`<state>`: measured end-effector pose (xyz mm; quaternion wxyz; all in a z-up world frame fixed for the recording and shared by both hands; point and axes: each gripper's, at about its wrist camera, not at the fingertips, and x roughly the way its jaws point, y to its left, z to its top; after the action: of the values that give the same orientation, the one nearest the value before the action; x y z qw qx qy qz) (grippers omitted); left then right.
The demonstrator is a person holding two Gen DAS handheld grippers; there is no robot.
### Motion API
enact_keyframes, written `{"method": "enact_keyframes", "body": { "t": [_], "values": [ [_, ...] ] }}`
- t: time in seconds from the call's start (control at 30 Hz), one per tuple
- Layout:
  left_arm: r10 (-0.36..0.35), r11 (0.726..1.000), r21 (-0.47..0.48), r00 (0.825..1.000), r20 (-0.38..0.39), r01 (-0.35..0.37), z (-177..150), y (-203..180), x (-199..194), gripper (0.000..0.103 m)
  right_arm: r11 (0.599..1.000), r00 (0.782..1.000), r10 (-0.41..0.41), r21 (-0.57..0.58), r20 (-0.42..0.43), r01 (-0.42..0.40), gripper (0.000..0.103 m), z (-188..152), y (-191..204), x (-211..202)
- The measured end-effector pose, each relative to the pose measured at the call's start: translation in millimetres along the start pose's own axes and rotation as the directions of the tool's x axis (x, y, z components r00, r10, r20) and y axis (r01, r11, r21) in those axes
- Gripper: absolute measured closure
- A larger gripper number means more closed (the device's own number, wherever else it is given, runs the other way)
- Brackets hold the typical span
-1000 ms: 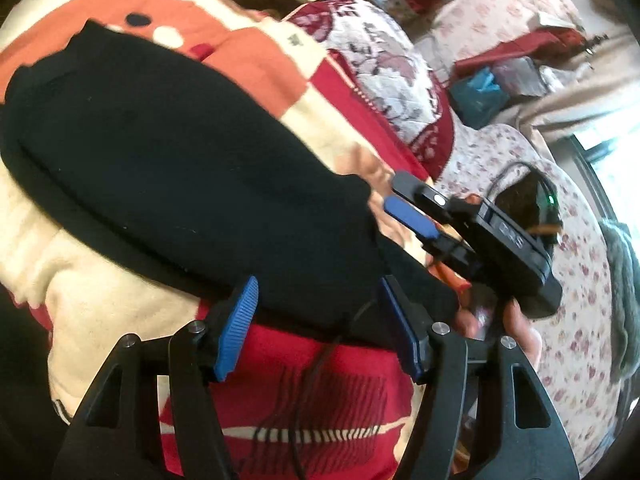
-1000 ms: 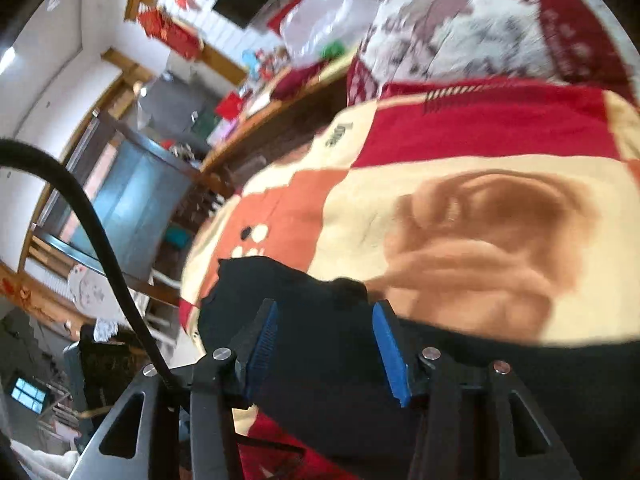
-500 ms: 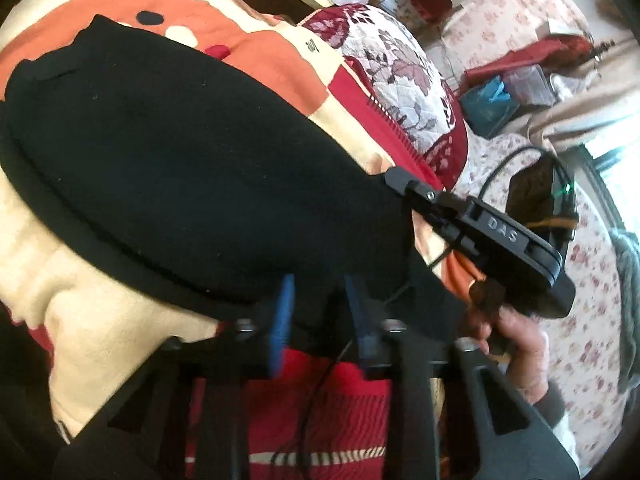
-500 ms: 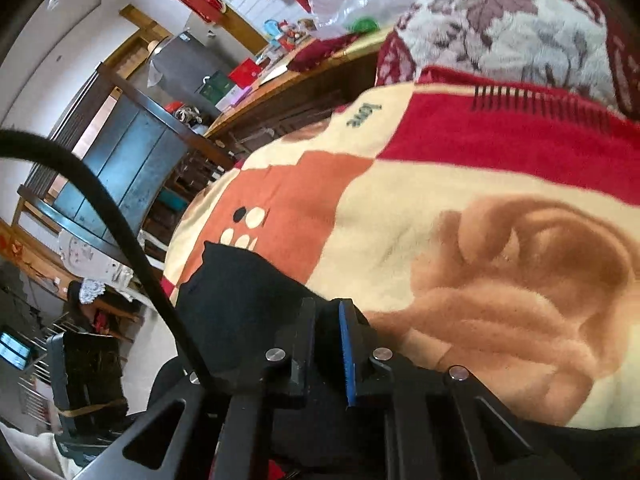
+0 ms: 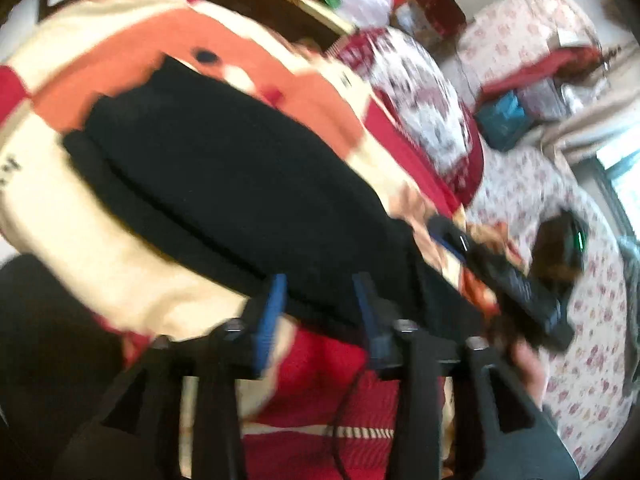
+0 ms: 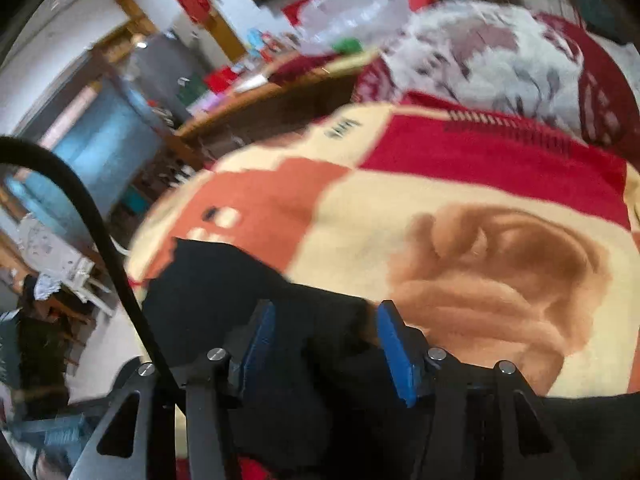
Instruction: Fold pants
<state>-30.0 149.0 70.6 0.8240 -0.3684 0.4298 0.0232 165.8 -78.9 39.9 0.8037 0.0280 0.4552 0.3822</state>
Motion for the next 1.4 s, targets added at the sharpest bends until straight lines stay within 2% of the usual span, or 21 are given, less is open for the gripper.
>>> {"method": "enact_keyframes", "body": {
  "t": [0.03,0.13,0.23,0.33,0.5,0.63,0.8,0.87,0.97,1.03,1.17,1.3,1.33,1.37,1.4],
  "values": [
    [0.01,1.0,-0.021,1.0,0.021,-0.009,5.6,9.4,-7.6,0.054,0.999,1.0,0.03,-0.022,0.006,-0.03,0.052,-3.3,9.9,-4.3],
    [0.065,0.996,-0.069,0.996,0.068,-0.06,23.9,38.1,-24.5,0.054,0.99,0.994,0.111,-0.089,-0.001,-0.111,0.052,-14.6,41.3,-4.4],
    [0.094,0.99,-0.108,0.993,0.071,-0.086,37.8,63.2,-31.1,0.054,0.965,0.985,0.167,-0.198,-0.032,-0.17,0.052,-25.3,77.6,6.2],
    [0.075,0.987,-0.144,0.997,0.035,-0.069,47.4,80.4,-26.9,0.054,0.945,0.986,0.148,-0.283,-0.073,-0.162,0.052,-37.1,105.5,23.7],
    [0.044,0.98,-0.192,0.999,0.012,-0.041,54.1,91.8,-16.4,0.054,0.939,0.979,0.166,-0.284,-0.12,-0.194,0.052,-48.9,122.1,44.7],
    [-0.009,0.969,-0.246,0.999,0.033,0.017,57.2,98.8,-15.9,0.054,0.922,0.984,0.133,-0.349,-0.116,-0.166,0.052,-55.0,131.7,49.2],
    [-0.034,0.951,-0.305,0.999,0.039,0.045,64.3,100.8,-14.0,0.054,0.904,0.993,0.051,-0.419,-0.102,-0.09,0.052,-56.7,140.1,59.4],
    [-0.068,0.947,-0.309,0.996,0.055,0.081,66.1,98.5,-21.9,0.053,0.89,0.995,0.021,-0.451,-0.095,-0.062,0.052,-57.9,144.5,61.7],
    [-0.038,0.958,-0.283,0.999,0.037,0.047,69.1,95.7,-19.7,0.051,0.874,0.996,-0.011,-0.486,-0.086,-0.032,0.052,-60.7,147.7,65.2],
    [-0.028,0.954,-0.298,1.0,0.009,0.029,69.3,99.9,-11.2,0.051,0.873,0.996,-0.016,-0.488,-0.088,-0.029,0.052,-59.5,147.4,69.4],
    [-0.028,0.949,-0.314,0.999,0.032,0.037,72.3,102.6,-9.6,0.051,0.861,0.997,-0.033,-0.509,-0.076,-0.011,0.052,-59.9,149.6,71.9],
    [-0.05,0.952,-0.301,0.998,0.049,0.062,82.6,98.2,-4.2,0.051,0.835,0.996,-0.066,-0.549,-0.056,0.024,0.064,-61.2,154.5,75.3],
    [-0.048,0.956,-0.287,0.998,0.048,0.059,83.8,96.1,-2.4,0.054,0.837,0.997,-0.059,-0.548,-0.058,0.018,0.067,-60.6,155.2,75.1],
    [-0.032,0.962,-0.271,0.998,0.047,0.044,84.1,94.0,-1.3,0.068,0.842,0.997,-0.049,-0.54,-0.06,0.009,0.073,-59.4,155.3,73.9],
    [-0.018,0.966,-0.256,0.999,0.049,0.03,84.0,92.0,-1.9,0.074,0.849,0.997,-0.038,-0.528,-0.063,-0.002,0.08,-58.2,155.1,72.3]
  ]
}}
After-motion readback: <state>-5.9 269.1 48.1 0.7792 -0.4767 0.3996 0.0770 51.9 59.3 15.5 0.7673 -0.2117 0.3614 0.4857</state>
